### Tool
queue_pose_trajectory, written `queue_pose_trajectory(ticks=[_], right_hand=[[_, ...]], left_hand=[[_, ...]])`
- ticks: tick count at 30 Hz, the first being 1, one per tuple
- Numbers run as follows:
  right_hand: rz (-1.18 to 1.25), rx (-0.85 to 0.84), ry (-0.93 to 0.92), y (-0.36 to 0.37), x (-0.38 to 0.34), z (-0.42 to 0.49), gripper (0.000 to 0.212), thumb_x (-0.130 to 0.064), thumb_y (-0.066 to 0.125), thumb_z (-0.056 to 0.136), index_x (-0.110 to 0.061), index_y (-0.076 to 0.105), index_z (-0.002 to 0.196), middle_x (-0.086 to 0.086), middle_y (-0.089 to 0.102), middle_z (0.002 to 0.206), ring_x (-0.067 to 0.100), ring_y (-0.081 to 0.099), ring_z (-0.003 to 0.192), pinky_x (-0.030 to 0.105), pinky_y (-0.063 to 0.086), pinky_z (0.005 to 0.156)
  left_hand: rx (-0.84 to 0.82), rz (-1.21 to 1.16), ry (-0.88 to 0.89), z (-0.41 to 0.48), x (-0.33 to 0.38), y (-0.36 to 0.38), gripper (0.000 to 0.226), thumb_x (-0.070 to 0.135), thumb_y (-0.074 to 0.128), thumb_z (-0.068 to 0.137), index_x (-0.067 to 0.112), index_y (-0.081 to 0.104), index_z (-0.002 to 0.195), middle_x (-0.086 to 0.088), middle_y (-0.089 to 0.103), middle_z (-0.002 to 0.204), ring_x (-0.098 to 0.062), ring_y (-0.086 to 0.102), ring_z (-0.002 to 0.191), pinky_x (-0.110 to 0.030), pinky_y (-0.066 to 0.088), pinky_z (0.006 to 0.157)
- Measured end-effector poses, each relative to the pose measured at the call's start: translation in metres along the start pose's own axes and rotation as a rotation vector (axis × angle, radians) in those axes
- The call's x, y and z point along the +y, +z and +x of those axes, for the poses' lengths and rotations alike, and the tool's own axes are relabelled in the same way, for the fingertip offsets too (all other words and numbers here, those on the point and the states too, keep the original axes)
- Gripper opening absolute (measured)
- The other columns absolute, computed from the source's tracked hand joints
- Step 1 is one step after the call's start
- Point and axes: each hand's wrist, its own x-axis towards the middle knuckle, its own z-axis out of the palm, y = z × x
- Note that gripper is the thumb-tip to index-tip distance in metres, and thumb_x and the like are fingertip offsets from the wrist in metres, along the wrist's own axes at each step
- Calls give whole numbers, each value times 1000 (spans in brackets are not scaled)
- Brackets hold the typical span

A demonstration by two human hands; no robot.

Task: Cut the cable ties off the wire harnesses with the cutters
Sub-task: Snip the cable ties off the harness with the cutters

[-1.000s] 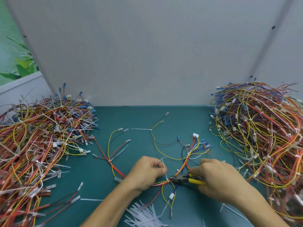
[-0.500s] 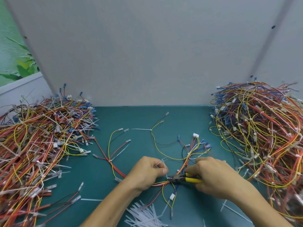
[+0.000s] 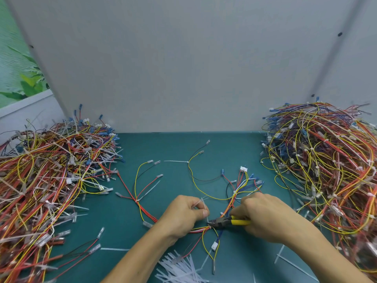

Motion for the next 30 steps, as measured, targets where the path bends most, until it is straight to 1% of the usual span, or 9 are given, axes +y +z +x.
queue_pose_trajectory(ticks=[11,14,17,19,22,25,27,28,30], right_hand=[[-68,32,11,0,-3,-1,24,-21,46,75,-30,53,95,-2,53,79,28,47,75,28,32,57],[-60,37,31,3,-4,-1,24,-23,45,77,-31,53,98,-3,54,83,29,54,83,29,32,58],[12,55,85,6,-5,-3,18,-45,47,87,-30,51,97,-8,51,86,25,57,90,30,37,62],[97,74,126,7,-5,-5,33,-64,48,83,-32,46,90,-12,49,87,19,55,95,30,35,64],[234,107,129,8,-11,-9,42,-76,48,78,-35,41,88,-16,45,88,13,53,99,30,38,68],[270,126,100,10,-22,-11,47,-76,42,80,-35,47,102,-16,46,94,13,53,101,31,43,74],[271,140,75,11,-30,-10,48,-74,42,81,-36,48,109,-15,48,100,13,53,101,30,42,73],[263,146,63,11,-35,-10,48,-74,41,81,-36,48,110,-15,49,102,13,54,101,30,41,72],[237,161,48,11,-43,-8,49,-73,41,81,-36,48,111,-13,49,102,14,53,100,30,39,70]], left_hand=[[35,17,2,0,1,1,17,16,66,85,18,64,69,15,44,46,-1,34,49,-15,28,48],[51,-12,-42,-2,3,-2,20,15,62,87,19,59,68,12,37,43,-5,28,43,-23,23,46],[81,-263,-128,-5,11,-11,18,8,50,89,15,49,72,7,33,51,-11,26,44,-24,23,48],[107,-478,-152,-7,20,-23,22,4,44,87,16,43,68,4,36,53,-11,27,45,-23,25,45],[114,-668,-101,-14,29,-50,26,3,40,89,13,44,65,-4,43,59,-15,35,47,-25,27,46],[93,-642,-32,-19,25,-73,23,4,38,96,7,51,77,-6,48,62,-16,40,49,-25,31,46],[83,-583,-12,-19,15,-83,21,2,36,98,5,54,88,-3,43,59,-14,34,48,-24,30,46],[84,-527,3,-19,10,-86,19,1,38,97,5,55,90,-1,38,58,-13,30,48,-24,29,47],[87,-295,83,-20,-1,-93,9,-1,54,88,7,58,89,2,33,58,-12,27,50,-24,27,51]])
